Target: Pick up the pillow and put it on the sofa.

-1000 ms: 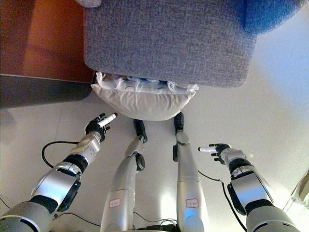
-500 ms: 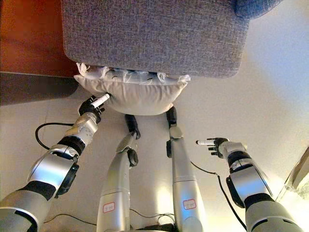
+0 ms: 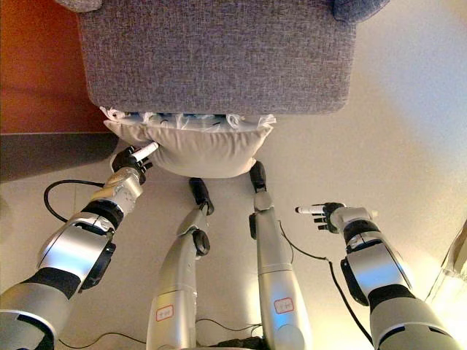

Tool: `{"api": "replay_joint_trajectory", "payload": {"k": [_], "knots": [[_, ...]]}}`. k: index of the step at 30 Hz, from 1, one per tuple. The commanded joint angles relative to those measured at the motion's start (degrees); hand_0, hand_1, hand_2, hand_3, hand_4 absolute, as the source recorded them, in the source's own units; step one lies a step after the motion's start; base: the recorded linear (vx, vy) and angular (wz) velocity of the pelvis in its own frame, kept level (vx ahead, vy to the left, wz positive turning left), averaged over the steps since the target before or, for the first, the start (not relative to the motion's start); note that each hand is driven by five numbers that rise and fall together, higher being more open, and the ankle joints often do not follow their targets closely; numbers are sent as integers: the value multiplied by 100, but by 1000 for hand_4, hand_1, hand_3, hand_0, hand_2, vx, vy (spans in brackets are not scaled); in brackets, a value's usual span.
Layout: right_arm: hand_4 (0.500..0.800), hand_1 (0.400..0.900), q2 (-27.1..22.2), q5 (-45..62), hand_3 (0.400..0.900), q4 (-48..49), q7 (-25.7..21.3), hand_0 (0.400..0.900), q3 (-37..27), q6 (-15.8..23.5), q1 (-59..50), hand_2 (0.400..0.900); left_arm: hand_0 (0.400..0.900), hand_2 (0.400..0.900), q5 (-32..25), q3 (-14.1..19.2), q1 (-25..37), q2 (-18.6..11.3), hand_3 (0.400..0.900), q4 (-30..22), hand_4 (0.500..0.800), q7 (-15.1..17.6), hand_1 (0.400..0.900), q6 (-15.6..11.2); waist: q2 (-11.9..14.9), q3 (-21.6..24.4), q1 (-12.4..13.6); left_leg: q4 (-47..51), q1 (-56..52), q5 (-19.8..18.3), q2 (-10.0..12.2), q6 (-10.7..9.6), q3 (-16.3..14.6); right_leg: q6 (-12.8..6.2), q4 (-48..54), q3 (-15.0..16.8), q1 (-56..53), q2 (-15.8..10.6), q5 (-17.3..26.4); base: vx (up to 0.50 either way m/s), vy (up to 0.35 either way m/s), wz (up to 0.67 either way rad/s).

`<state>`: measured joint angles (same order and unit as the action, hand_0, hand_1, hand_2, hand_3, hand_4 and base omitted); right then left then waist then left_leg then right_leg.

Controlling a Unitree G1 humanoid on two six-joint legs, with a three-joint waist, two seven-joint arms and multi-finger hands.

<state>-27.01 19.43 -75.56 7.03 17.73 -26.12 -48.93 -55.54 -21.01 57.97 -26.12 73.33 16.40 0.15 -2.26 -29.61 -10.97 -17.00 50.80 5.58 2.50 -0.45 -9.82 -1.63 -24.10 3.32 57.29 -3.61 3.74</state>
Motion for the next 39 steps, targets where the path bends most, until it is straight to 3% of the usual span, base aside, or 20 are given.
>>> {"api": "replay_joint_trajectory", "payload": {"k": [1,13,25,30,39], "knots": [[800,900,-475,-237,900,-368,-16,900,319,-266,169,900,400,400,-349,193,800,-263,400,-157,500,-175,400,-397,-186,-19,-177,-863,90,-871,-64,-459,163,-61,242,-257,-297,156,-506,0,0,0],[800,900,-451,-230,900,-259,-110,900,342,-3,467,900,400,400,-407,190,596,-301,400,-432,500,-53,400,-427,-142,-19,-151,-899,-126,-841,-47,-462,33,-51,307,-293,-549,108,-473,-10,4,2],[800,900,-311,-222,900,-108,-136,900,350,295,883,900,400,400,-109,136,97,-262,400,-664,500,-209,400,-305,-39,-19,-77,-726,-942,-810,-106,-457,-70,-71,515,-424,-1392,13,-426,-24,-3,2],[800,900,-200,-360,900,-79,-94,900,320,374,1214,900,400,400,295,148,-467,-257,400,-774,500,-529,400,-112,22,139,26,-396,-1702,-773,-145,-468,-141,-82,779,-494,-2213,-31,-440,25,-10,-3],[800,900,-15,-495,900,42,-29,900,157,538,1842,900,400,400,788,207,-1521,-61,400,-1053,500,-926,400,-148,75,765,273,433,-3114,-701,-282,-426,-89,-164,1299,-647,-3650,-121,-521,54,-38,0]]}}
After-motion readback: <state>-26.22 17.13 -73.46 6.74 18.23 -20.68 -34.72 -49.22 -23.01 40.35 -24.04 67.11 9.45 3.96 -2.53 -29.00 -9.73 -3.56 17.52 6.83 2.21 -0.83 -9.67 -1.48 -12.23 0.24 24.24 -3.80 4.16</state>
